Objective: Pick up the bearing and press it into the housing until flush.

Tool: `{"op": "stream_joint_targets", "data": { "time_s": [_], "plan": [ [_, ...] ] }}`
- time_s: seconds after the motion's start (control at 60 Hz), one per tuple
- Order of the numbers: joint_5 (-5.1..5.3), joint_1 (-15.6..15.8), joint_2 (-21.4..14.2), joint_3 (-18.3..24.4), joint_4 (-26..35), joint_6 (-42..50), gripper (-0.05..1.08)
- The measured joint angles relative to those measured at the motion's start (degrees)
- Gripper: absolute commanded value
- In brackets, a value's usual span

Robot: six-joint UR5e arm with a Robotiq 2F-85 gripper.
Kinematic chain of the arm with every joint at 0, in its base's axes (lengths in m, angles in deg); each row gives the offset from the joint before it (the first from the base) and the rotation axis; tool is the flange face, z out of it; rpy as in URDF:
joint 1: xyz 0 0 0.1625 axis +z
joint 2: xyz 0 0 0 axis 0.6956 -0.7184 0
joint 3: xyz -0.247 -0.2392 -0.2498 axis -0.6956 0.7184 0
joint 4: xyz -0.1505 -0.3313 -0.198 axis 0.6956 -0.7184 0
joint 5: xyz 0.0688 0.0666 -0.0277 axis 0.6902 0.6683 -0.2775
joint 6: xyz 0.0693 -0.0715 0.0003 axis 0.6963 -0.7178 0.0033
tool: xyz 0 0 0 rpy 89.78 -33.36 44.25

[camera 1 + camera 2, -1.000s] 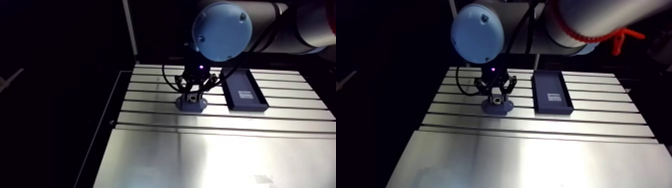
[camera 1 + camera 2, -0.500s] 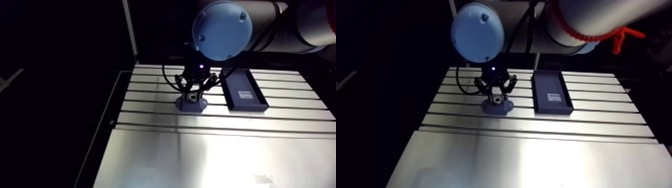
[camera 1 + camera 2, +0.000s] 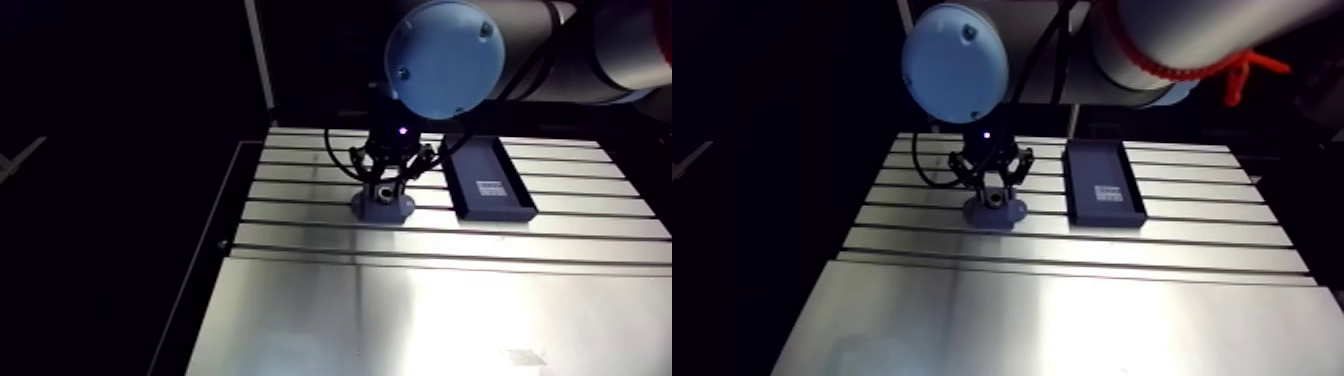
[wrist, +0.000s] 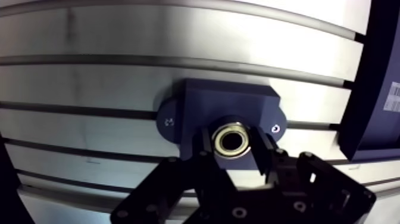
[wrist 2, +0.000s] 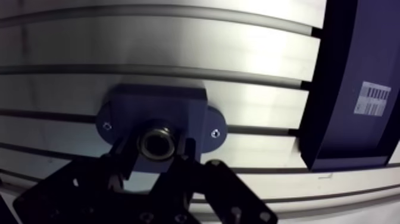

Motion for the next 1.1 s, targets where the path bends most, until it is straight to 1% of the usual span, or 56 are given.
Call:
{"op": "stream_joint_targets", "data": {
  "time_s": [0.6,1.1],
  "plan": [
    [0.33,0.13,-0.04,0.16,0.20,-0.24,0.69],
    [0.08,0.10,0.01,-0.17,0.12,-0.26,0.69]
  ]
}}
